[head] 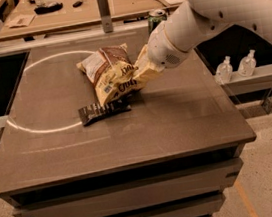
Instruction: Move brown chip bag near rxbar chocolate
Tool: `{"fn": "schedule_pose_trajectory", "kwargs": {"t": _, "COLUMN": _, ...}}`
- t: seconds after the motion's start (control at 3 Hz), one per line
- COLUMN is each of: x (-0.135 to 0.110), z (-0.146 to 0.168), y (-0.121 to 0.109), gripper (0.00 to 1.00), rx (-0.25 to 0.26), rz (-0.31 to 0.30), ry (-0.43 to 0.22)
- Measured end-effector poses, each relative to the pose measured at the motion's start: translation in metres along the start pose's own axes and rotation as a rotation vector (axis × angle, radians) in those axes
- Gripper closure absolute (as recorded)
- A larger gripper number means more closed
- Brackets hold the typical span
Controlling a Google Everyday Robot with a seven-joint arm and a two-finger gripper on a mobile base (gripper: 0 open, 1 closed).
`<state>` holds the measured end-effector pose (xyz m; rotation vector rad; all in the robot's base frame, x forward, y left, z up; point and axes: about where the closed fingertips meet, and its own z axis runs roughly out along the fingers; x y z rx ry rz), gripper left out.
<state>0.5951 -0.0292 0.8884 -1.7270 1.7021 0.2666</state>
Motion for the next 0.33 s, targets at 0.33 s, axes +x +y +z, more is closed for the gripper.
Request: {"fn": "schedule_pose_trajectory", "kwargs": {"t": 0.33, "x": 0.0051, "z": -0.0009, "y": 0.0000, "gripper": 0.83, "rx": -0.050, "rz": 0.111, "ry": -0.047}}
